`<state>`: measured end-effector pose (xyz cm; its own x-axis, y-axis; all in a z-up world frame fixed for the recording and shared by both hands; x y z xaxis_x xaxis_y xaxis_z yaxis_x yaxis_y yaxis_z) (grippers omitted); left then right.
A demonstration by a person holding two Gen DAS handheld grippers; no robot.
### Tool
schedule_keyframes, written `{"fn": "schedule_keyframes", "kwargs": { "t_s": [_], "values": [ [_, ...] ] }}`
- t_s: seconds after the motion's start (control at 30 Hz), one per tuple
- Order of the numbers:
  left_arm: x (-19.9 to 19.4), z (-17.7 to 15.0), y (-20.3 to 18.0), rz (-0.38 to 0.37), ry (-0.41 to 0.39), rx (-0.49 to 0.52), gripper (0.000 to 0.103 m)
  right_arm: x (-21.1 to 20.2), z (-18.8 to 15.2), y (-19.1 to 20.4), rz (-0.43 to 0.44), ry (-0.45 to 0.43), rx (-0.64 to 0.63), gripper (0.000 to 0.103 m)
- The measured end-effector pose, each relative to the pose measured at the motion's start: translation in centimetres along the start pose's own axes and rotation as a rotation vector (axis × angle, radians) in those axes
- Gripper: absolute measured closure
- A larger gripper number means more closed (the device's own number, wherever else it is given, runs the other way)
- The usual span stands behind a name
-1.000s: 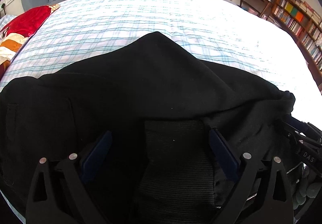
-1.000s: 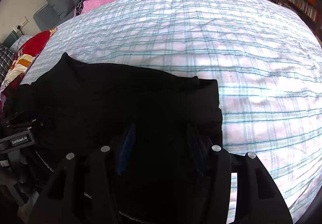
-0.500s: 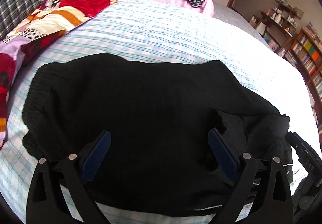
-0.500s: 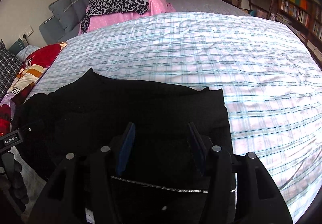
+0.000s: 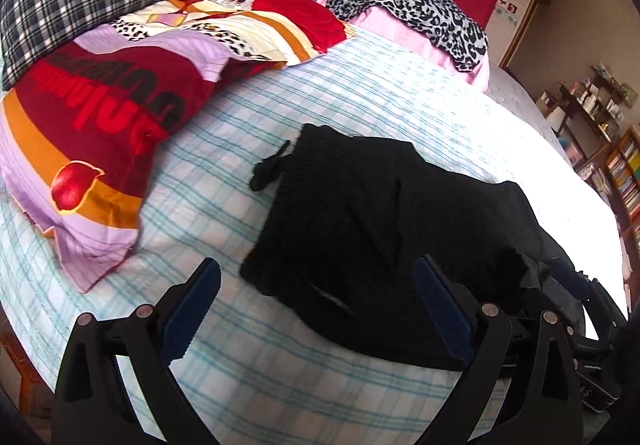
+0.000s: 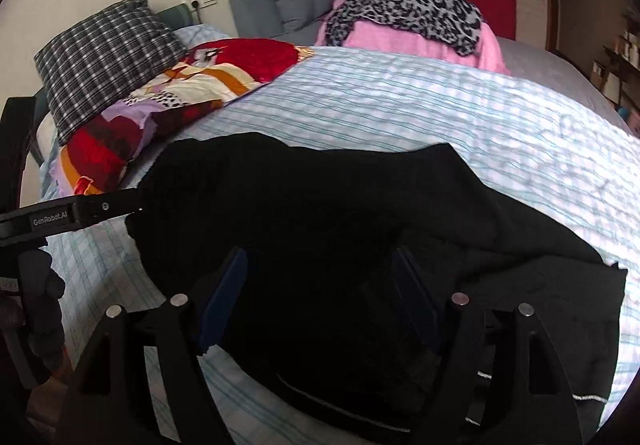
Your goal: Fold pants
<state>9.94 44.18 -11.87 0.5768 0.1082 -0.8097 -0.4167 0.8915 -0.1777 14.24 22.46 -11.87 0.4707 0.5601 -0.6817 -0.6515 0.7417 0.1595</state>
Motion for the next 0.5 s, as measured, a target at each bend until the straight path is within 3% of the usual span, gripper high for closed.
{"fn": "schedule_keyframes", "kwargs": {
  "t_s": [0.13, 0.23, 0.43, 0.5],
  "values": [
    [-1.1, 0.4, 4.3, 0.038, -0.015, -0.029, 0.007, 2.1, 1.7, 6.7, 0.086, -0.013, -0.132, 0.013],
    [-1.5, 0.8, 7.1, 0.068, -0.022, -0.038, 0.007, 4.0, 2.3, 11.0, 0.125, 0.0, -0.207, 0.012],
    [-1.7, 0.9, 11.5, 0.083, -0.031, -0.12, 0.007, 7.4, 1.3, 17.3, 0.119, 0.036, -0.428, 0.005],
    [-1.6, 0.7, 12.4, 0.082, -0.028, -0.137, 0.007, 8.9, 0.8, 18.4, 0.068, 0.05, -0.507, 0.005]
  ]
}}
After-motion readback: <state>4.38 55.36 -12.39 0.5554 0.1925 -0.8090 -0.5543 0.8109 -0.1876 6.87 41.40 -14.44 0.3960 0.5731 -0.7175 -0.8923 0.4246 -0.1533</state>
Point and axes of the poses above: each gripper's, at about its wrist camera, not at the fingertips, and x roughly the way its jaws point, y to its left, z to its top, the point moved 7 cm from there along x, roughly the way its jaws point, and after that the axes turned 1 degree about y, right-handed, at the moved point
